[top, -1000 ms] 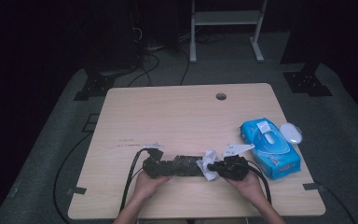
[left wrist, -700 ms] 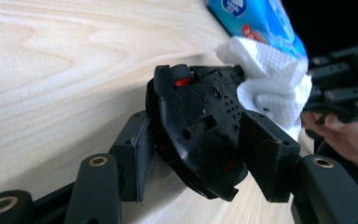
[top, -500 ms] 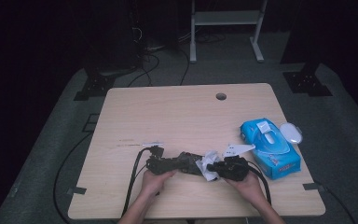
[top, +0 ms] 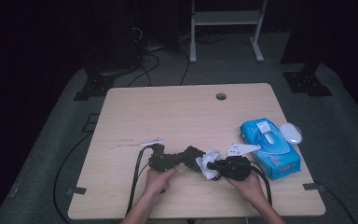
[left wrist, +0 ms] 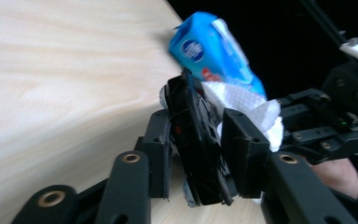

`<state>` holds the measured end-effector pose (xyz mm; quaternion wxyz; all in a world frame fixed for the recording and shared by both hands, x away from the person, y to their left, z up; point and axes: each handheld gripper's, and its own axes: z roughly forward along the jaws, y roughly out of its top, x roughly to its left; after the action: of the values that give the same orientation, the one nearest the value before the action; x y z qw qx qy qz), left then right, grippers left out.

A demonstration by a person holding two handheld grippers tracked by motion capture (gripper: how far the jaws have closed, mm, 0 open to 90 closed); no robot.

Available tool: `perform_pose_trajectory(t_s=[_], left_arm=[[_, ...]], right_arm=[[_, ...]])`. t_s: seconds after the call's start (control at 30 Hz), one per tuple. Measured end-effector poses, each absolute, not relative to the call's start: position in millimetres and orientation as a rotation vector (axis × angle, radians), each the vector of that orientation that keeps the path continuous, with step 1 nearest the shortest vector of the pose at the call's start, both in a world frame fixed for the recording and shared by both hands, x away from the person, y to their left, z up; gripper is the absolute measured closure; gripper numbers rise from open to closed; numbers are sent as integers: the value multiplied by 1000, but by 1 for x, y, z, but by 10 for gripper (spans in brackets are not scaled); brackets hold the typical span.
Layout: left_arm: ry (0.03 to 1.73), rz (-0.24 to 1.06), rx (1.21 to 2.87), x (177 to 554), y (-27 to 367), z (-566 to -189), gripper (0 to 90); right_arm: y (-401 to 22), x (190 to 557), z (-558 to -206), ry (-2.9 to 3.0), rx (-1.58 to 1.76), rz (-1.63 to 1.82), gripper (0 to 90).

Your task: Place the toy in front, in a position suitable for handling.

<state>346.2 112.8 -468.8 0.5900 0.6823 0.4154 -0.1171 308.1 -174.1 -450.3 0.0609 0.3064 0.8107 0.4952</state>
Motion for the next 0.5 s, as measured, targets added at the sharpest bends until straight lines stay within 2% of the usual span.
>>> perform_pose_trajectory(t_s=[0.3, 0.5], left_arm=[[874, -231, 1652, 343, 109, -445, 697], [833, -182, 1732, 339, 106, -433, 700]], right_arm=[[-171, 304, -443, 2419, 888, 1560, 846], [-169, 303, -440, 2416, 879, 1577, 846]])
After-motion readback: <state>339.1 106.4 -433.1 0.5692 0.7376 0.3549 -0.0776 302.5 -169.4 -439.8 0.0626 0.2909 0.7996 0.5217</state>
